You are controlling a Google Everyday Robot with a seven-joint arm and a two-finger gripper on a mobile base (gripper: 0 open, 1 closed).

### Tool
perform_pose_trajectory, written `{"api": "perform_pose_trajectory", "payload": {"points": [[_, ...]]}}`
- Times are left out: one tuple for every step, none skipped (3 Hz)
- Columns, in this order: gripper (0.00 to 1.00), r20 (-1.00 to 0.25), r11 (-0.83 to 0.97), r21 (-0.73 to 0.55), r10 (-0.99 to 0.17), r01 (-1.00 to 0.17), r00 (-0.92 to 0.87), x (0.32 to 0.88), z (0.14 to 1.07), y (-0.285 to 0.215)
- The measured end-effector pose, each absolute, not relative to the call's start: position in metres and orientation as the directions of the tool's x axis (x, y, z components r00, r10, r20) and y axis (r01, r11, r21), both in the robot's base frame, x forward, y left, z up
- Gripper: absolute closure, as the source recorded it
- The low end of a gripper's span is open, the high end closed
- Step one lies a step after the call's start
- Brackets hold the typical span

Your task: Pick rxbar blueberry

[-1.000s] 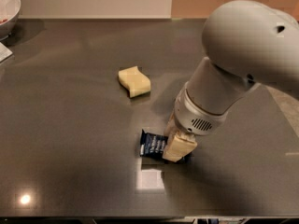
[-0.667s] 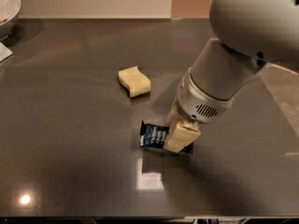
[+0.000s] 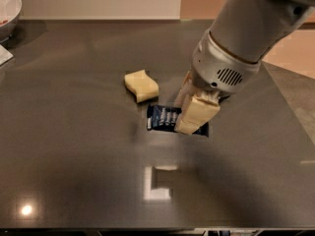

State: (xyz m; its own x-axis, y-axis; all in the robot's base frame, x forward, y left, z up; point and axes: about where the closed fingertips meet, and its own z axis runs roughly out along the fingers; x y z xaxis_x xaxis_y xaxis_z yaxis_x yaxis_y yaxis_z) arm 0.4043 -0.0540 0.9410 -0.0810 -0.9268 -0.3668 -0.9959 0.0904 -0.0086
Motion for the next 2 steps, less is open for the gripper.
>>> {"api": "perform_pose_trajectory", "payload": {"points": [[1.00,-0.397,0.068,-0.056,-0.917,-0.996,-0.040,0.4161,0.9790,-0.0555],[1.00,-0.399,0.068,-0.061,-0.916,-0.996,-0.038,0.4166,0.9801,-0.0548]]}}
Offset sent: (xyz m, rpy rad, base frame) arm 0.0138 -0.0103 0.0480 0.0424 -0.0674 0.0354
